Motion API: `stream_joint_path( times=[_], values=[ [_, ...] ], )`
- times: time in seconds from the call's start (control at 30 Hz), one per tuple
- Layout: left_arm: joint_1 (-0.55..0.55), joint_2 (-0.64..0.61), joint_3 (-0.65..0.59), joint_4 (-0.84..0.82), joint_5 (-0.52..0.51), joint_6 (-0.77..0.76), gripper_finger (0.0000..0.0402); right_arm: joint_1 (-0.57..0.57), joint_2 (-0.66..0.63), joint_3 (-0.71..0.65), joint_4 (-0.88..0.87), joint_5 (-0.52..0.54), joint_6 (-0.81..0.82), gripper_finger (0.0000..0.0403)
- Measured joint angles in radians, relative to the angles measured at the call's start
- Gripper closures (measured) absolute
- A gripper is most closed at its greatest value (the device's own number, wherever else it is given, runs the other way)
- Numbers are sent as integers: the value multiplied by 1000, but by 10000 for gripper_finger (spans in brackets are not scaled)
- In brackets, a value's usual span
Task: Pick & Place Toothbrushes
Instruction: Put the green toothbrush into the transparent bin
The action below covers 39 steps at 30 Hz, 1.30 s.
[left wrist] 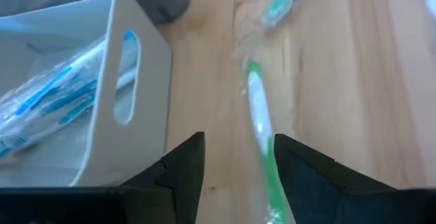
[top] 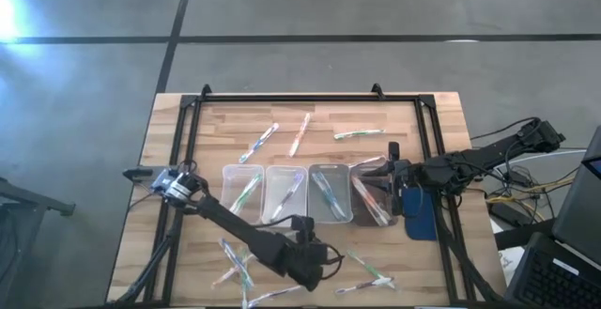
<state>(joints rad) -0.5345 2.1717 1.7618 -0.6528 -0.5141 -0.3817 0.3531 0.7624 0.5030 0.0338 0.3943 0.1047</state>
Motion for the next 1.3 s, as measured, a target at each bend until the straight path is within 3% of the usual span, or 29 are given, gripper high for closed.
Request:
stream_joint_path(
  times=[0.2, 0.57, 0.77, 0.87, 1.3],
  values=[
    [-19, 69, 45, 65, -4, 48, 222, 0, 0, 0, 0, 0, 0, 345],
    [-16, 242, 323, -166, -1, 21, 237, 0, 0, 0, -1, -1, 10, 308],
    [4, 248, 328, -224, 4, -95, 237, 0, 0, -2, -4, -2, 19, 288],
    [20, 248, 325, -262, 72, -150, 241, 0, 0, -2, -4, -2, 19, 279],
    [26, 244, 294, -234, 130, -177, 280, 0, 0, -2, -3, -1, 19, 246]
  ],
)
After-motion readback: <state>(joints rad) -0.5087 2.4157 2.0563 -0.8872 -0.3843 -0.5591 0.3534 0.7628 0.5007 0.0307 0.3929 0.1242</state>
